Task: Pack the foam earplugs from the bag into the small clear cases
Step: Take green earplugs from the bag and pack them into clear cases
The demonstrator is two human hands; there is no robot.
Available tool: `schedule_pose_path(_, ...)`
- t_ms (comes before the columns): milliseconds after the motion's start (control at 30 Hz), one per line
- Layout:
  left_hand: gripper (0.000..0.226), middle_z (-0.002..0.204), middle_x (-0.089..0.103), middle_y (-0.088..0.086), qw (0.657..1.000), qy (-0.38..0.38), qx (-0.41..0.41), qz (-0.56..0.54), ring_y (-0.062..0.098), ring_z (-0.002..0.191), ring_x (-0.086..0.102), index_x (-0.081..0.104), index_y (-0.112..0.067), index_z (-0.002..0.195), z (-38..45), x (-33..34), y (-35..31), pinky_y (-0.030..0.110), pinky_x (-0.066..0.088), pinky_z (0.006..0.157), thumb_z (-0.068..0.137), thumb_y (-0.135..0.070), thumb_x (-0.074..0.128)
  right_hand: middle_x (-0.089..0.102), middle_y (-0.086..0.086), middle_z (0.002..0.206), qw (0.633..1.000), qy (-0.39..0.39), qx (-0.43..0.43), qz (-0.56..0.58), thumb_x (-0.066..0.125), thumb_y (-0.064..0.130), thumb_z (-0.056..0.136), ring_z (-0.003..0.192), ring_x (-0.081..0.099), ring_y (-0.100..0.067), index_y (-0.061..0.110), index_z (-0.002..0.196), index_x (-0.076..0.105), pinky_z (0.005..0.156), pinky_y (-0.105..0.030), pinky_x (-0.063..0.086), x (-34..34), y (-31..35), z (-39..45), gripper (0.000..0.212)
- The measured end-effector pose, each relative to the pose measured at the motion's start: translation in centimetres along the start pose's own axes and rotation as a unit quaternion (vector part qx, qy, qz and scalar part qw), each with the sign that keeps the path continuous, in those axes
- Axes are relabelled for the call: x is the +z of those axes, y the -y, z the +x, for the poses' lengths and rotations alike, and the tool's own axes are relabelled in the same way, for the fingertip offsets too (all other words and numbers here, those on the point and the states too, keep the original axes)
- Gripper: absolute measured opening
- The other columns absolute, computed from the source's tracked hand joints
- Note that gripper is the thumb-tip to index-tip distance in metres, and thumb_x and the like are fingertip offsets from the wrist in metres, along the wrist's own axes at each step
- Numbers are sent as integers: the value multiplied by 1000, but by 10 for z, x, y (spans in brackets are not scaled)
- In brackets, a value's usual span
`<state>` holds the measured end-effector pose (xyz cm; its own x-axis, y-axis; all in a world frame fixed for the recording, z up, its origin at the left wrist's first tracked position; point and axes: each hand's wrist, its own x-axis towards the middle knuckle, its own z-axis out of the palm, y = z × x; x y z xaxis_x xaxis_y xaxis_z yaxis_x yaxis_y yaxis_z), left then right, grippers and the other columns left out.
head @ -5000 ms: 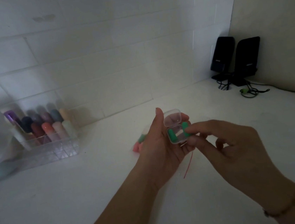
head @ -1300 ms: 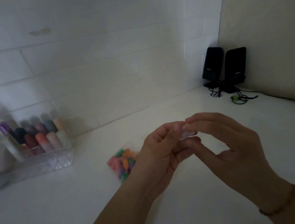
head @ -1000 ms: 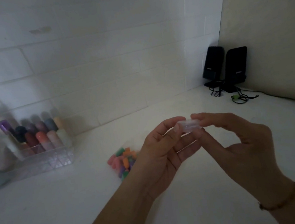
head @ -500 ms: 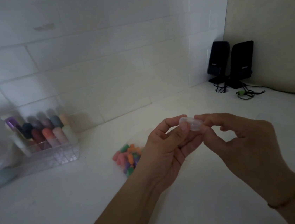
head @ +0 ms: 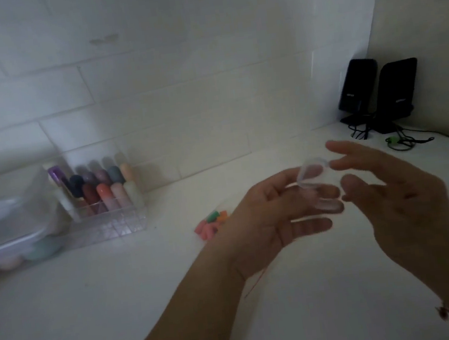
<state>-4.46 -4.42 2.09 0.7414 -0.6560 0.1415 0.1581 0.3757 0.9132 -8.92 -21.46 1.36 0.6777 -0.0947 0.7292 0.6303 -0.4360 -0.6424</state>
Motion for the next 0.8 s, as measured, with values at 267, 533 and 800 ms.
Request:
schedule_pose_path(267,19,77,63,7,948,-299,95,-51,21,68,64,61,-8,105,-10,-84,-49,29,56,65,96,-8,44,45,21,141,943,250,-41,-216,50,52,79,139,28,-10,39,70,69,106,-35,35,12,-22,-12,24)
schedule_pose_path(533,23,79,59,5,907,-378,88,164,21,72,62,65,-9,97,-2,-90,-5,28,52,69,101,-12,42,-17,18,158,861,379,-5,-339,8,76,85,147,-17,-15,54,128,48,117,-45,20,36,-29,-31,62)
schedule_pose_path(800,24,79,60,7,933,-328,64,135,25,73,59,67,-10,92,-4,-68,2,27,50,61,100,-14,45,40,-11,150,861,224,1,-456,31,42,87,136,36,-41,33,118,68,93,-56,47,57,-34,-35,48)
